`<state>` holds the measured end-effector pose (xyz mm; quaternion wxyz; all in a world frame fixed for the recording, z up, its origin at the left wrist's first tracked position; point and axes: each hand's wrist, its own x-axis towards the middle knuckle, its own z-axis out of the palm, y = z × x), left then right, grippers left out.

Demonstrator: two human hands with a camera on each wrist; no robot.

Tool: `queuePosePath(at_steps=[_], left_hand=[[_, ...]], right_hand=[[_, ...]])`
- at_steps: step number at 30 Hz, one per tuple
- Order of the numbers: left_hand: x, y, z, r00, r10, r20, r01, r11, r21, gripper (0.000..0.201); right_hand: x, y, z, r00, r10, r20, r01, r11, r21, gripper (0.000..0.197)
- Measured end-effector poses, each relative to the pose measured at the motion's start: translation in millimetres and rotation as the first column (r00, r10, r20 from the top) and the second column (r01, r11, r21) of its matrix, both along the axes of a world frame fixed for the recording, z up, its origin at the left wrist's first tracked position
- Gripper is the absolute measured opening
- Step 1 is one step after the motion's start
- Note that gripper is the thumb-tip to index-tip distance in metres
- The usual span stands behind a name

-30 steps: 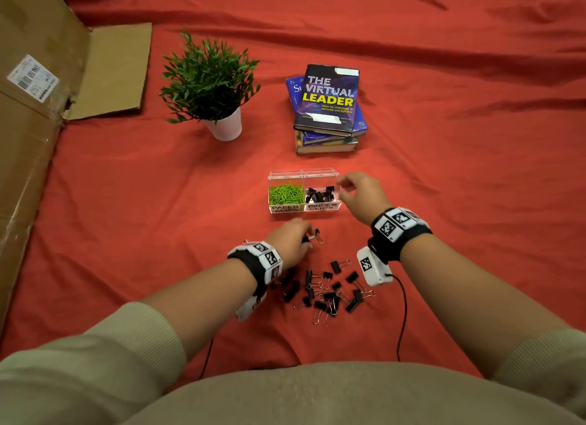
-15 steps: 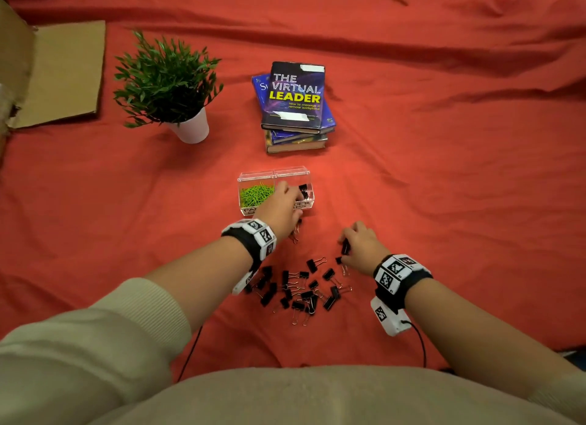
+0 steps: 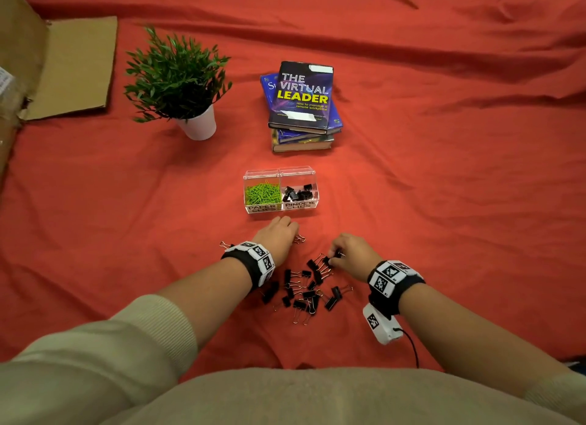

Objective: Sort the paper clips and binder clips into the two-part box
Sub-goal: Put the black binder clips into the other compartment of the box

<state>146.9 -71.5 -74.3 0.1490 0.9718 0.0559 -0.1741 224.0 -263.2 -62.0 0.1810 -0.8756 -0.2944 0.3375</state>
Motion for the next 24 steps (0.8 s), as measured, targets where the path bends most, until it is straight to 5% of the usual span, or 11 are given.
queuePosePath(at_steps=[3, 6, 9, 18, 24], left_hand=[[0.6, 0.4, 1.3, 0.998, 0.06, -0.03, -0.062, 0.996, -0.058, 0.034], [2.6, 1.6, 3.0, 0.997, 0.034, -0.075, -0.04, 0.997, -0.072, 0.058], [5.0, 2.7, 5.1, 0.995, 0.002, -0.1, -0.005, 0.999, -0.031, 0.047], [0.2, 5.9, 4.6, 0.995, 0.072, -0.074, -0.077, 0.994, -0.075, 0.024], [4.3, 10.5, 18.5, 0.981, 0.192, 0.024, -0.181, 0.955, -0.235, 0.019]], right_hand=[[1.8, 4.6, 4.0, 0.997, -0.036, -0.062, 0.038, 0.999, 0.035, 0.017], [12.6, 16.8, 15.0, 0.985, -0.141, -0.101, 0.151, 0.984, 0.097, 0.014], [30.4, 39.6, 33.1, 0.973, -0.221, -0.062, 0.23, 0.949, 0.215, 0.011], [60.5, 94.7, 50.5, 0.992, -0.072, 0.104, 0.052, 0.982, 0.182, 0.034], [50.6, 64.4, 45.8, 0.99, 0.002, 0.139, -0.018, 0.994, 0.11, 0.021]])
